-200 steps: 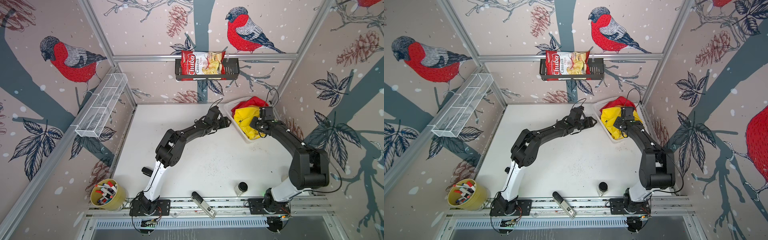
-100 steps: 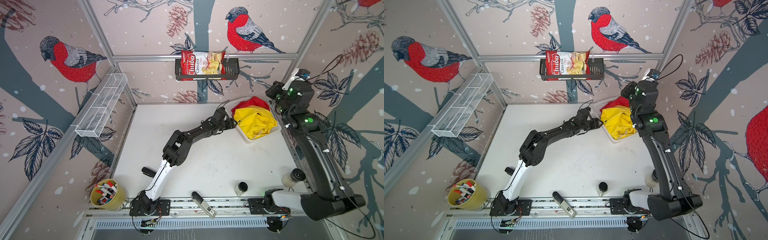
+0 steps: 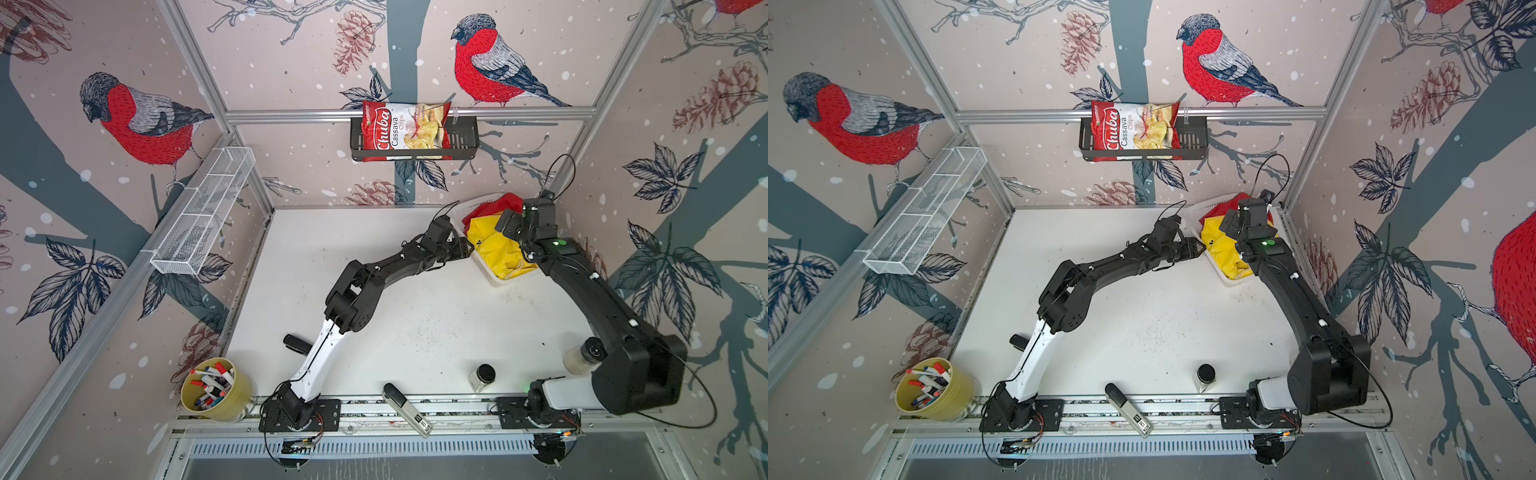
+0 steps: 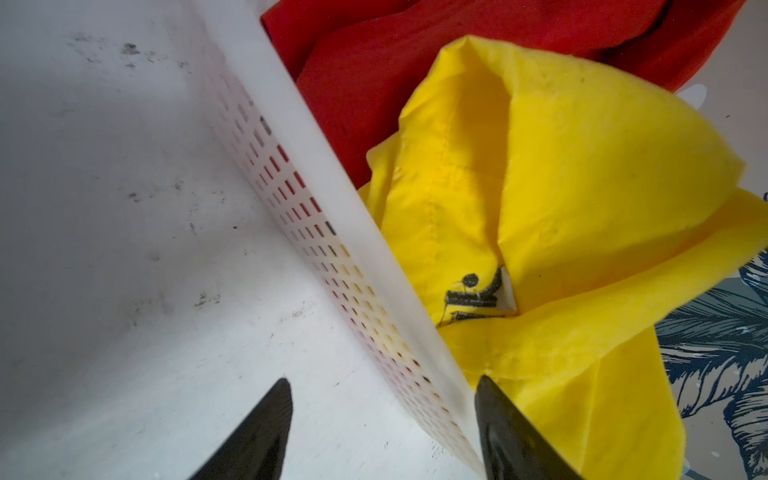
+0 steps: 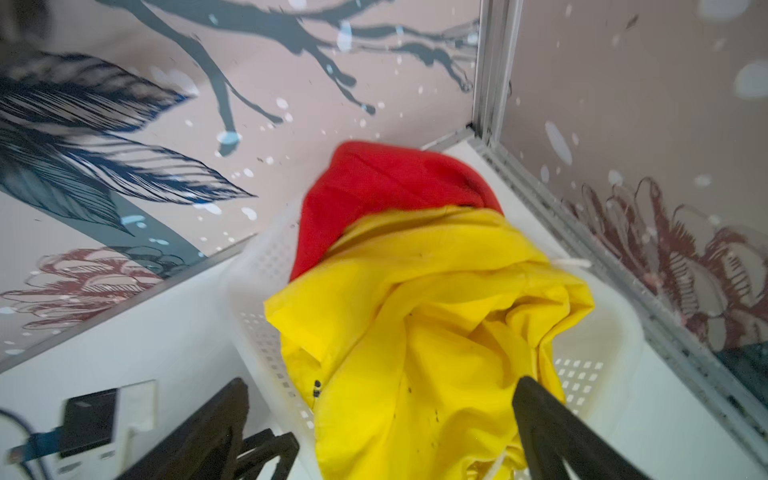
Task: Fold and stack the shorts
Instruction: 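Lift the yellow shorts high out of the basket with the right gripper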
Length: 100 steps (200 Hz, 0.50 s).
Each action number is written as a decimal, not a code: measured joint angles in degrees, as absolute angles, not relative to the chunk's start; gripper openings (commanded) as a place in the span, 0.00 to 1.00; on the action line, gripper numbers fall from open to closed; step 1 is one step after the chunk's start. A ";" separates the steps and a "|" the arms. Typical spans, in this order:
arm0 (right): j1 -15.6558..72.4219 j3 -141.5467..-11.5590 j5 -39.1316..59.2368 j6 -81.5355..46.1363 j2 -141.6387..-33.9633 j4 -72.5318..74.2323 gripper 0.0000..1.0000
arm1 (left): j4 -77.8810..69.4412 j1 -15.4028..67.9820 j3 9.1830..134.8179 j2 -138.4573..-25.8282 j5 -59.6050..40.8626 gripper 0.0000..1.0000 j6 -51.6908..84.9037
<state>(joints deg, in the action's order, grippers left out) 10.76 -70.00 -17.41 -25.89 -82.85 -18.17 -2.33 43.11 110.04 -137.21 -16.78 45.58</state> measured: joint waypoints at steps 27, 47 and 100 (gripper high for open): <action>7.75 -70.32 -14.06 -27.18 -90.43 -17.02 0.88 | -2.55 43.13 110.28 -137.93 -17.32 0.68 46.06; 6.02 -73.87 -10.70 -27.16 -97.01 -16.62 0.06 | -2.83 43.24 110.72 -138.45 -17.80 0.68 46.09; 7.38 -75.59 -8.82 -28.91 -91.55 -16.80 0.00 | -4.01 43.40 111.72 -139.81 -18.31 0.68 46.68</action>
